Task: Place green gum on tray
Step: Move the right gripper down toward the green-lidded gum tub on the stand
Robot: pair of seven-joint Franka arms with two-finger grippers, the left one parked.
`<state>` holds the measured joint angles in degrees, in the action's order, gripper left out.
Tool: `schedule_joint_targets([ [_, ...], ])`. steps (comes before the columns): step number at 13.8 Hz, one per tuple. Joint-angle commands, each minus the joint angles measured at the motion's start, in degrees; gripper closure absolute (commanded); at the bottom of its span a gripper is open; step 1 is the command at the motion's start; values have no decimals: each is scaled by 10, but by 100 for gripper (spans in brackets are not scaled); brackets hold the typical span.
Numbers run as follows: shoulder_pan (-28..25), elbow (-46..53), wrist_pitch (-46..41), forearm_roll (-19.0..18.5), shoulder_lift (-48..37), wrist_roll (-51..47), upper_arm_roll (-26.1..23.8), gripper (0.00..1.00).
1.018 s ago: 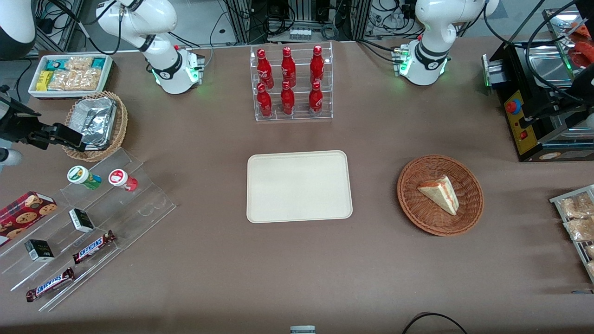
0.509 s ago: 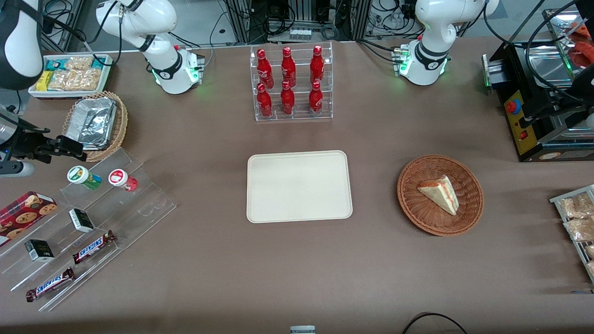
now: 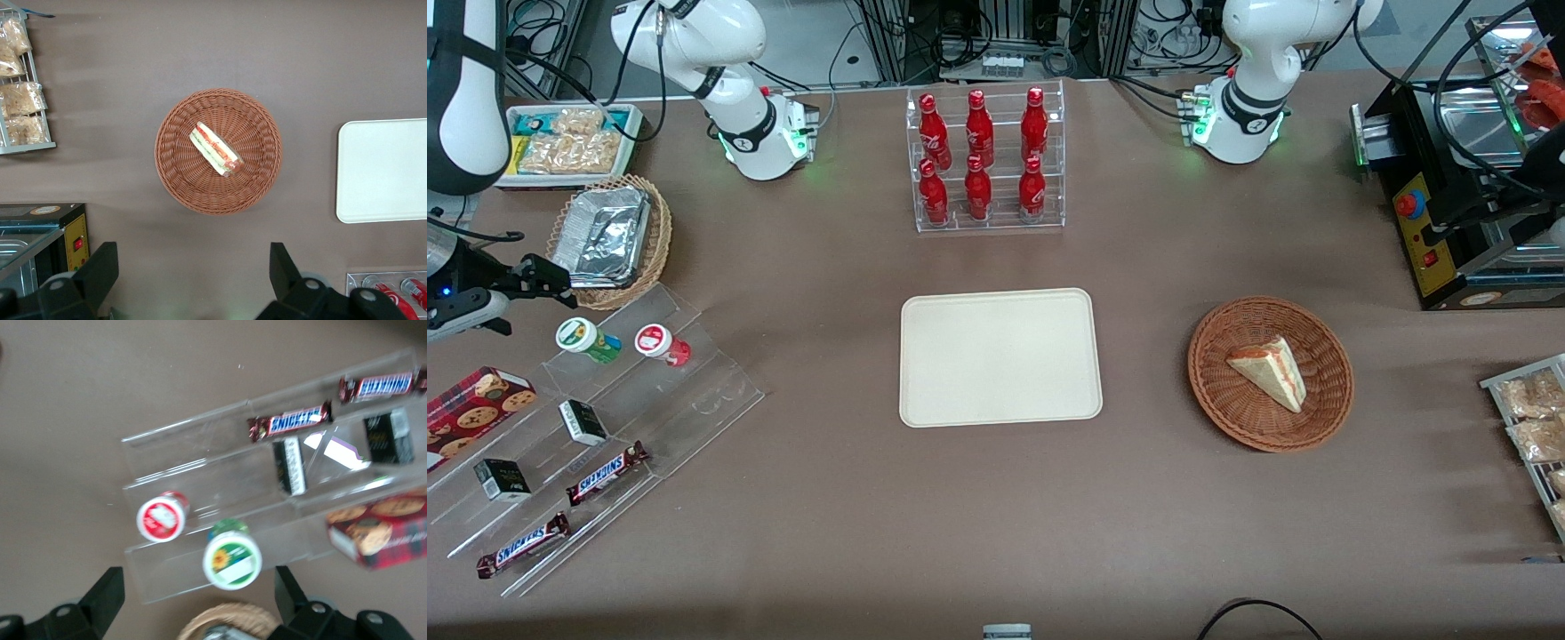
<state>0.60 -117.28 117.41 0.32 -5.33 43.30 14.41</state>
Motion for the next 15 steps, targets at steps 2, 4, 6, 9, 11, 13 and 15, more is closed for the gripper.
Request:
schedule_joint_targets([
  [2,7,-58,68,-3,-21,90,18,0],
  [4,8,-58,69,-3,-17,111,19,0],
  [6,7,-58,71,-3,-14,122,19,0],
  [9,5,-57,72,-3,-10,122,19,0],
  [11,5,-57,72,-3,-6,122,19,0],
  [13,5,-56,72,-3,-3,122,19,0],
  [15,4,-57,71,-3,-3,134,19,0],
])
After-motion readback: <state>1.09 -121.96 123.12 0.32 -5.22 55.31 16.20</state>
